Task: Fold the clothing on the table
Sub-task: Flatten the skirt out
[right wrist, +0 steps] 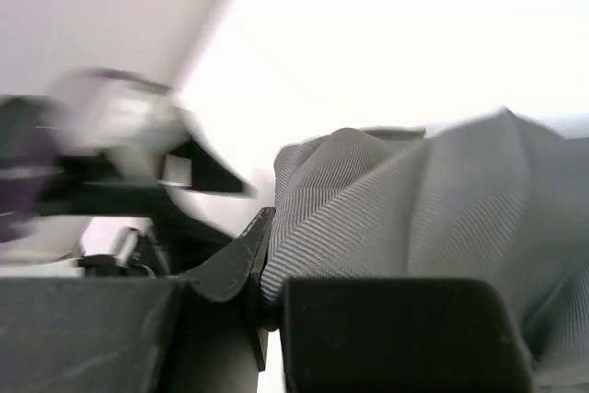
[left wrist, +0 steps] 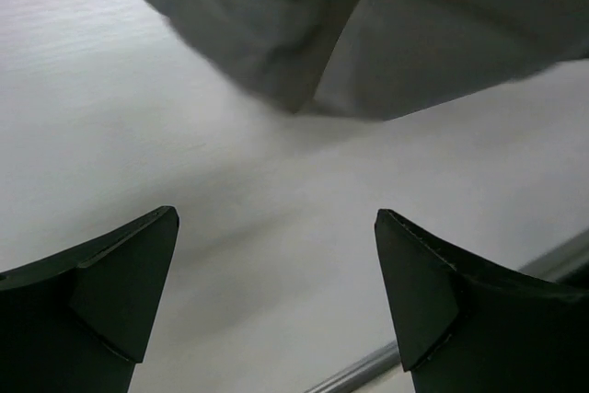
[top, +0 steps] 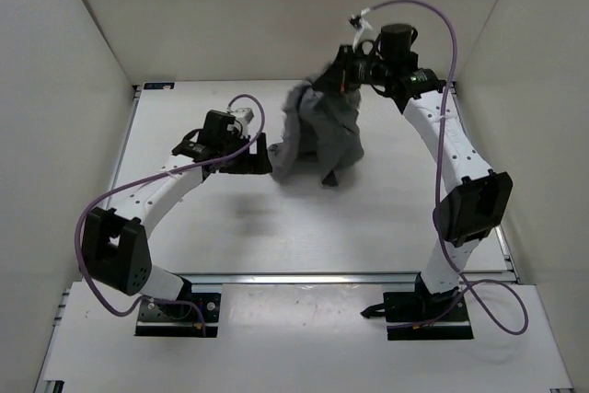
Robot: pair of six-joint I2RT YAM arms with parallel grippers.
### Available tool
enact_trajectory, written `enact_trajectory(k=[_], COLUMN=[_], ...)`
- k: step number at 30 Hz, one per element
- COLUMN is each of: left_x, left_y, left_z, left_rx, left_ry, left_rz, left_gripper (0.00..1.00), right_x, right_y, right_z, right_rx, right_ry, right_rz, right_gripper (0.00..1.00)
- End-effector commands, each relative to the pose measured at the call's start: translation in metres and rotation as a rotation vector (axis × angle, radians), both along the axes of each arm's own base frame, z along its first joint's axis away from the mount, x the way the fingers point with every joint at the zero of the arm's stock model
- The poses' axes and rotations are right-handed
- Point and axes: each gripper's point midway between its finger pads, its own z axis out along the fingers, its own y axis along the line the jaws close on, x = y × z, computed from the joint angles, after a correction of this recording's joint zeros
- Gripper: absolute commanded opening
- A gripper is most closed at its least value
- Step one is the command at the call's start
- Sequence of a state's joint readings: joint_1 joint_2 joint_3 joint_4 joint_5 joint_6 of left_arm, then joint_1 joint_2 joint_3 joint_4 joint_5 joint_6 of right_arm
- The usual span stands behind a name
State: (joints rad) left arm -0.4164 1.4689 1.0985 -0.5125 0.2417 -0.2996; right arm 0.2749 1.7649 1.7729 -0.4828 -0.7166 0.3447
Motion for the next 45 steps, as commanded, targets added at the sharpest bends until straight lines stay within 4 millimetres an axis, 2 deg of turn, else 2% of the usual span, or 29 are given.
enact_trajectory(k=[1,2,3,4,5,6,7,9,10,12,14,15,16,17,19,22,24,26,27,28,29,30,31,32,35,38,39,43,45], left_x=[0.030,0.035,0.037,0.041,0.042,0.045,0.047,0.047,0.048,0.046,0.044,0.043,0.041,0.037,0.034,0.026,0.021,0.015,0.011,0.009,0.006,0.004,-0.004,-0.007,-0.010,-0.006,-0.006,0.000,0.000], left_y=[0.053,0.074,0.082,0.099,0.112,0.119,0.120,0.117,0.115,0.104,0.095,0.091,0.088,0.082,0.076,0.062,0.056,0.047,0.040,0.032,0.025,0.015,0.005,-0.006,-0.022,-0.024,-0.023,-0.017,-0.018], left_z=[0.046,0.058,0.073,0.079,0.089,0.094,0.100,0.105,0.109,0.107,0.108,0.105,0.104,0.104,0.104,0.092,0.088,0.083,0.079,0.077,0.074,0.071,0.065,0.066,0.061,0.062,0.061,0.056,0.054], left_rx=[0.020,0.025,0.013,0.036,0.061,0.090,0.102,0.106,0.091,0.047,0.032,0.026,0.017,0.009,-0.011,-0.016,-0.021,-0.023,-0.023,-0.040,-0.051,-0.077,-0.100,-0.131,-0.153,-0.164,-0.162,-0.152,-0.144], left_ry=[-0.173,-0.218,-0.262,-0.279,-0.301,-0.324,-0.337,-0.348,-0.354,-0.339,-0.341,-0.335,-0.328,-0.327,-0.321,-0.291,-0.282,-0.273,-0.267,-0.262,-0.256,-0.246,-0.220,-0.214,-0.196,-0.197,-0.198,-0.194,-0.190], left_rz=[0.233,0.310,0.333,0.390,0.425,0.443,0.445,0.433,0.432,0.403,0.369,0.363,0.353,0.332,0.313,0.261,0.234,0.192,0.156,0.125,0.101,0.065,0.024,-0.016,-0.063,-0.076,-0.074,-0.067,-0.073], left_gripper=[0.99,0.99,0.99,0.99,0.99,0.99,0.99,0.98,0.98,0.99,0.99,0.99,0.99,0.99,0.99,0.99,0.99,0.99,0.99,0.99,0.99,0.99,0.99,0.99,0.98,0.99,0.98,0.98,0.99], right_x=[-0.063,-0.078,-0.096,-0.101,-0.117,-0.121,-0.103,-0.085,-0.064,-0.035,-0.011,-0.007,-0.008,-0.008,-0.017,-0.035,-0.043,-0.040,-0.042,-0.038,-0.034,-0.035,-0.039,-0.041,-0.050,-0.068,-0.079,-0.103,-0.106], right_y=[0.040,0.042,0.036,0.034,0.021,0.016,0.007,-0.020,-0.041,-0.067,-0.097,-0.109,-0.119,-0.128,-0.142,-0.149,-0.152,-0.151,-0.153,-0.153,-0.154,-0.154,-0.155,-0.165,-0.185,-0.212,-0.222,-0.217,-0.217], right_z=[0.156,0.169,0.198,0.194,0.216,0.219,0.198,0.180,0.154,0.100,0.024,-0.022,-0.049,-0.092,-0.156,-0.207,-0.222,-0.213,-0.215,-0.198,-0.181,-0.167,-0.166,-0.156,-0.137,-0.155,-0.169,-0.211,-0.218], right_rx=[0.222,0.256,0.288,0.300,0.323,0.329,0.307,0.276,0.244,0.189,0.106,0.043,0.006,-0.064,-0.166,-0.251,-0.287,-0.320,-0.345,-0.332,-0.313,-0.298,-0.304,-0.308,-0.306,-0.405,-0.458,-0.532,-0.556], right_ry=[-0.339,-0.353,-0.459,-0.449,-0.568,-0.588,-0.550,-0.534,-0.448,-0.278,-0.077,0.036,0.127,0.212,0.392,0.550,0.590,0.520,0.506,0.436,0.362,0.283,0.252,0.193,0.093,0.128,0.175,0.274,0.254], right_rz=[0.285,0.318,0.327,0.326,0.290,0.265,0.187,0.035,-0.075,-0.190,-0.332,-0.395,-0.440,-0.467,-0.494,-0.465,-0.462,-0.477,-0.486,-0.497,-0.508,-0.491,-0.485,-0.513,-0.565,-0.634,-0.655,-0.576,-0.552], right_gripper=[0.00,0.00,0.00,0.00,0.00,0.00,0.00,0.00,0.00,0.00,0.00,0.00,0.00,0.00,0.00,0.00,0.02,0.16,0.26,0.39,0.48,0.61,0.80,0.93,0.99,0.99,0.99,0.94,0.93])
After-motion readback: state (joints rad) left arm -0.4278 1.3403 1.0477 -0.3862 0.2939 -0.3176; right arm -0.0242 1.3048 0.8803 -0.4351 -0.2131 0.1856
